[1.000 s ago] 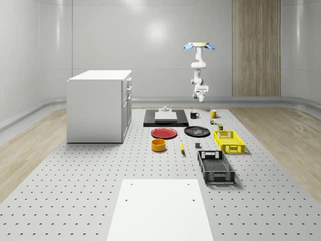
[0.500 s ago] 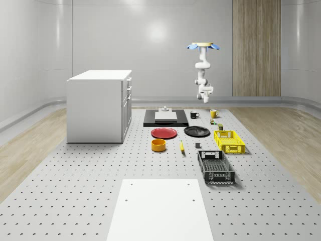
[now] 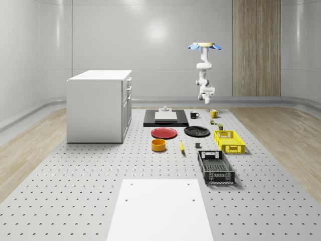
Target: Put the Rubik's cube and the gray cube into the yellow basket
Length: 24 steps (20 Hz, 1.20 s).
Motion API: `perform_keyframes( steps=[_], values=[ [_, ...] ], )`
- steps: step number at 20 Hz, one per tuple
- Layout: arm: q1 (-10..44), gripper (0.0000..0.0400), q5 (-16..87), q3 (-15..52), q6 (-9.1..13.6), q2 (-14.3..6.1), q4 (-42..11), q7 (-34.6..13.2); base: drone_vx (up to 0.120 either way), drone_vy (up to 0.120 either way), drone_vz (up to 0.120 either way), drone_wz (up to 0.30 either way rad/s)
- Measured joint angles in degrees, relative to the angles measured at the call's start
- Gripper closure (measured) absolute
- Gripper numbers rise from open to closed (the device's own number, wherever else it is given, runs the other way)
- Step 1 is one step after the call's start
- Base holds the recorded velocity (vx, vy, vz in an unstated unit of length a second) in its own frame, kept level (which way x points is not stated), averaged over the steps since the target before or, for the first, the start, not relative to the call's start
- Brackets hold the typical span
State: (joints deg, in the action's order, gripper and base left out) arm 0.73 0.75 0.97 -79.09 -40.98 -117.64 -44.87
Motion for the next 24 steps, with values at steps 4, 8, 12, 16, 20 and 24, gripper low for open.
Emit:
perform_keyframes(
  steps=[4,8,12,16,20,24],
  values=[
    [0.2,0.0000,0.9,0.7,-0.2,-0.1,-0.1,-0.1,0.120,0.040,0.000,0.000],
    [0.6,0.0000,2.7,2.0,-0.4,-0.3,-0.3,-0.4,0.120,0.000,0.000,0.000],
    [1.4,0.0000,6.3,4.5,-0.6,-0.5,-0.7,-0.8,0.120,0.000,0.000,0.000],
    [2.9,0.0000,13.2,9.3,-0.9,-0.8,-1.8,-1.8,0.120,0.000,0.000,0.000],
    [5.8,0.0000,25.9,18.2,-1.5,-1.7,-5.3,-3.7,0.120,0.000,0.000,0.000],
    [10.9,0.0000,46.7,31.5,-2.5,-3.8,-14.6,-8.0,0.120,0.000,-0.040,0.000]
  ],
)
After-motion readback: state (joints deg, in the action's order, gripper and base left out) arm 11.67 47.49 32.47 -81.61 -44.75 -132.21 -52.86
